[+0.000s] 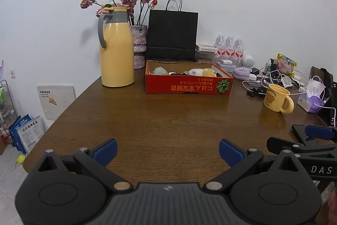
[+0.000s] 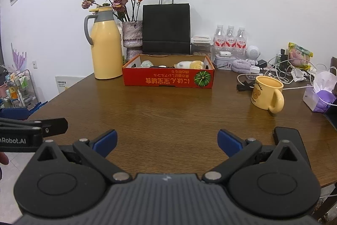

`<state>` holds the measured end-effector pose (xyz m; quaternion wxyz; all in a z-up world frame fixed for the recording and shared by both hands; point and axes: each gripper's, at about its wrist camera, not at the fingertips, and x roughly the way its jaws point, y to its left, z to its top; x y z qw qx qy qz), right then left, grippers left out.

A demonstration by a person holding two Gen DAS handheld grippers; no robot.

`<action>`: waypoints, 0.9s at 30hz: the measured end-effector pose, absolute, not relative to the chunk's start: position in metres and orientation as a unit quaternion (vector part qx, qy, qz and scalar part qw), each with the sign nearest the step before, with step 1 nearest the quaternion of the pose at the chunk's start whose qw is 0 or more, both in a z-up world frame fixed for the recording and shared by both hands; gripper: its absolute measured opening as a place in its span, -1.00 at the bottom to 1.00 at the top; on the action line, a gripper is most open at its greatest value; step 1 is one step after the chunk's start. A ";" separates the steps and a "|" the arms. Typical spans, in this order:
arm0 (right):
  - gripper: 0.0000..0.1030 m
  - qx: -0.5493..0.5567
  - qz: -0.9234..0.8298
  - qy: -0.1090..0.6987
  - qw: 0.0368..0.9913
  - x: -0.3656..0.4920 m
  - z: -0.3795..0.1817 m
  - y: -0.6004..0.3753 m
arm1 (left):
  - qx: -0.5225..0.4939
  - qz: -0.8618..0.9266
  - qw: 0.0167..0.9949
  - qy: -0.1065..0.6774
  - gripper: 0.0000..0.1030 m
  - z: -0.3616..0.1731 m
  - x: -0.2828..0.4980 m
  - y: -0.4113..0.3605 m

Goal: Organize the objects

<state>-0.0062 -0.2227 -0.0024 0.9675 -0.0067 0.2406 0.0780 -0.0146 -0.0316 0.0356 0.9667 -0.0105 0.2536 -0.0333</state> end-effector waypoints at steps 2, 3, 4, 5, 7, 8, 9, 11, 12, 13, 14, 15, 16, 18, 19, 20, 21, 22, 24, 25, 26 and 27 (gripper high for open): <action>1.00 -0.006 0.076 0.240 0.968 -0.006 -0.002 -0.223 | -0.010 -0.033 0.967 0.254 1.00 0.036 -0.015 -0.031; 1.00 -0.005 0.076 0.240 0.968 -0.006 -0.002 -0.223 | -0.010 -0.033 0.967 0.254 1.00 0.036 -0.015 -0.031; 1.00 -0.004 0.075 0.240 0.968 -0.006 -0.002 -0.223 | -0.010 -0.033 0.966 0.255 1.00 0.035 -0.015 -0.032; 1.00 -0.004 0.075 0.240 0.968 -0.005 -0.002 -0.224 | -0.010 -0.032 0.966 0.256 1.00 0.035 -0.015 -0.031; 1.00 -0.003 0.074 0.241 0.968 -0.005 -0.003 -0.225 | -0.008 -0.030 0.966 0.257 1.00 0.034 -0.015 -0.032; 1.00 -0.003 0.075 0.241 0.968 -0.005 -0.003 -0.225 | -0.007 -0.030 0.966 0.257 1.00 0.034 -0.015 -0.032; 1.00 -0.003 0.075 0.242 0.967 -0.004 -0.004 -0.225 | -0.007 -0.031 0.966 0.257 1.00 0.034 -0.015 -0.032; 1.00 -0.003 0.076 0.242 0.967 -0.004 -0.004 -0.225 | -0.007 -0.032 0.966 0.258 1.00 0.033 -0.015 -0.032; 1.00 -0.004 0.076 0.243 0.967 -0.004 -0.003 -0.225 | -0.007 -0.033 0.965 0.259 1.00 0.034 -0.015 -0.032; 1.00 -0.004 0.075 0.243 0.967 -0.004 -0.004 -0.224 | -0.006 -0.033 0.965 0.259 1.00 0.033 -0.015 -0.032; 1.00 -0.004 0.075 0.244 0.967 -0.004 -0.004 -0.224 | -0.006 -0.033 0.965 0.260 1.00 0.034 -0.015 -0.032; 1.00 -0.005 0.076 0.245 0.967 -0.004 -0.005 -0.224 | -0.005 -0.034 0.965 0.261 1.00 0.033 -0.015 -0.032; 1.00 -0.007 0.077 0.246 0.966 -0.004 -0.005 -0.224 | -0.004 -0.035 0.964 0.262 1.00 0.033 -0.014 -0.032; 1.00 -0.011 0.079 0.250 0.965 -0.003 -0.005 -0.225 | -0.004 -0.035 0.963 0.267 1.00 0.033 -0.013 -0.031; 1.00 -0.010 0.079 0.251 0.965 -0.003 -0.005 -0.226 | -0.003 -0.036 0.962 0.269 1.00 0.032 -0.013 -0.031; 1.00 -0.009 0.080 0.250 0.965 -0.003 -0.004 -0.226 | -0.002 -0.036 0.962 0.271 1.00 0.032 -0.013 -0.032; 1.00 -0.008 0.078 0.249 0.965 -0.004 -0.004 -0.226 | -0.001 -0.035 0.961 0.273 1.00 0.032 -0.013 -0.032; 1.00 -0.009 0.077 0.249 0.965 -0.004 -0.004 -0.226 | -0.001 -0.035 0.961 0.274 1.00 0.032 -0.013 -0.032; 1.00 -0.011 0.078 0.252 0.965 -0.003 -0.004 -0.226 | -0.001 -0.033 0.961 0.275 1.00 0.032 -0.013 -0.032; 1.00 -0.012 0.079 0.252 0.964 -0.003 -0.005 -0.225 | 0.000 -0.032 0.961 0.275 1.00 0.032 -0.013 -0.031; 1.00 -0.012 0.080 0.253 0.964 -0.003 -0.006 -0.226 | 0.002 -0.031 0.961 0.274 1.00 0.032 -0.013 -0.032; 1.00 -0.011 0.079 0.254 0.964 -0.002 -0.006 -0.226 | 0.002 -0.033 0.962 0.272 1.00 0.032 -0.013 -0.032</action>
